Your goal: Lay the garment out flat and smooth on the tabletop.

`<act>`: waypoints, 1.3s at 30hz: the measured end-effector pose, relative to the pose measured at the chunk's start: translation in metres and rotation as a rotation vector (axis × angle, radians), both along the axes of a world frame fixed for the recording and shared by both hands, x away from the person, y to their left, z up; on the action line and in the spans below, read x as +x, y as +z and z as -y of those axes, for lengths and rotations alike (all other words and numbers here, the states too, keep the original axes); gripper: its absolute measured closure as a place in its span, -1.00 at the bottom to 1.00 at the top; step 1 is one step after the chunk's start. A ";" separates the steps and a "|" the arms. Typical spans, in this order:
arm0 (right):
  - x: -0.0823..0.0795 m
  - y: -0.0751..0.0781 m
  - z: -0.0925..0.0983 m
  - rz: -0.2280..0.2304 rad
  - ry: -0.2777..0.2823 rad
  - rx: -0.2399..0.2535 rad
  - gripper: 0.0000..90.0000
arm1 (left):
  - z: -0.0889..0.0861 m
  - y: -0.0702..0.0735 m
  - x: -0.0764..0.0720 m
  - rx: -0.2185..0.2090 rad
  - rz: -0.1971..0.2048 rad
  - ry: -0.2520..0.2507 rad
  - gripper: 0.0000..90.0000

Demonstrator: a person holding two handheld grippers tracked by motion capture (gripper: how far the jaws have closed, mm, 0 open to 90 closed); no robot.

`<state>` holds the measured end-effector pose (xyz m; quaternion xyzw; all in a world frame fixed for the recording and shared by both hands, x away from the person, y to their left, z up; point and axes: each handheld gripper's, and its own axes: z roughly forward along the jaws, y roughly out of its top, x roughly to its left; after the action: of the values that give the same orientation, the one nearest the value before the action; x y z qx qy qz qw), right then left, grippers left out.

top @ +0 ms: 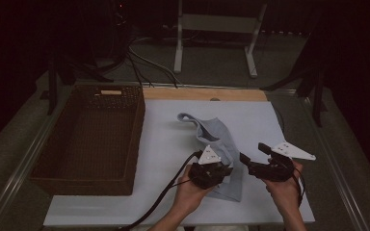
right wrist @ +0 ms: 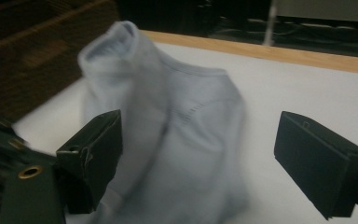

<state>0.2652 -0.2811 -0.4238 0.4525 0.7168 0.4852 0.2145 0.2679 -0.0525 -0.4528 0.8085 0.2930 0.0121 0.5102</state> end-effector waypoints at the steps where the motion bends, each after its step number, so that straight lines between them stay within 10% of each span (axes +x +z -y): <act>1: 0.000 0.001 -0.003 -0.001 0.008 0.001 -0.65 | 0.001 -0.001 -0.001 0.004 0.001 -0.002 0.93; 19: 0.022 -0.004 -0.054 -0.097 0.166 -0.081 -0.24 | 0.003 -0.004 -0.008 0.030 0.020 -0.020 0.93; 26: 0.031 -0.009 -0.059 -0.167 0.196 -0.116 0.37 | -0.001 -0.003 -0.008 0.028 0.030 -0.013 0.92; 30: 0.033 -0.008 -0.058 -0.160 0.175 -0.141 0.80 | -0.008 -0.004 -0.011 0.027 0.036 0.002 0.51; 39: 0.037 -0.006 -0.051 -0.158 0.142 -0.140 0.85 | -0.032 -0.006 -0.012 0.003 0.055 0.065 0.06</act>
<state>0.3019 -0.2302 -0.4300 0.4215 0.7939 0.4104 0.1536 0.2562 -0.0200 -0.4583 0.7987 0.3051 0.0515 0.5160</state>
